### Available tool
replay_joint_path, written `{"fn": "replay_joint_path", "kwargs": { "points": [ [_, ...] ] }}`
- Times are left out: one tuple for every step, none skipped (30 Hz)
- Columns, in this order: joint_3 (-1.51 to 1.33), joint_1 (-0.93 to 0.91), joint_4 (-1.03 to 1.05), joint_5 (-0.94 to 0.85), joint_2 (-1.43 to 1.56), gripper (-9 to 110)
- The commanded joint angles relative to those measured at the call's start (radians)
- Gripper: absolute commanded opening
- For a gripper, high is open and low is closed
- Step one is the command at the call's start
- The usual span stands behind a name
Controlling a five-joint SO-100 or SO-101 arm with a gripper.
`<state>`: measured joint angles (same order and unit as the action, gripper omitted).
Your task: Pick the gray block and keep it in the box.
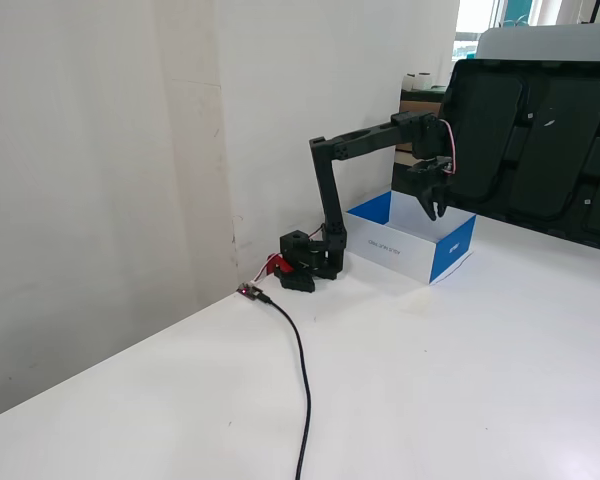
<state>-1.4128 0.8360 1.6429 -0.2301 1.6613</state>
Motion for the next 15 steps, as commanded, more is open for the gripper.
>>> {"fn": "replay_joint_path", "kwargs": {
  "points": [
    [-0.032, -0.169, -0.028, -0.060, 0.135, 0],
    [-0.049, -0.207, -0.035, -0.061, 0.152, 0],
    [-0.067, -0.245, -0.046, -0.064, 0.170, 0],
    [-0.083, -0.282, -0.057, -0.064, 0.187, 0],
    [-0.095, -0.318, -0.069, -0.058, 0.198, 0],
    [-0.103, -0.353, -0.075, -0.048, 0.206, 0],
    [-0.103, -0.387, -0.075, -0.037, 0.207, 0],
    [-0.106, -0.420, -0.078, -0.034, 0.212, 0],
    [-0.114, -0.453, -0.083, -0.034, 0.216, 0],
    [-0.121, -0.486, -0.089, -0.034, 0.218, 0],
    [-0.140, -0.515, -0.101, -0.034, 0.224, 0],
    [-0.164, -0.543, -0.120, -0.031, 0.232, 0],
    [-0.189, -0.571, -0.138, -0.025, 0.238, 0],
    [-0.221, -0.597, -0.161, -0.025, 0.244, 0],
    [-0.250, -0.624, -0.184, -0.023, 0.247, 0]
  ]
}}
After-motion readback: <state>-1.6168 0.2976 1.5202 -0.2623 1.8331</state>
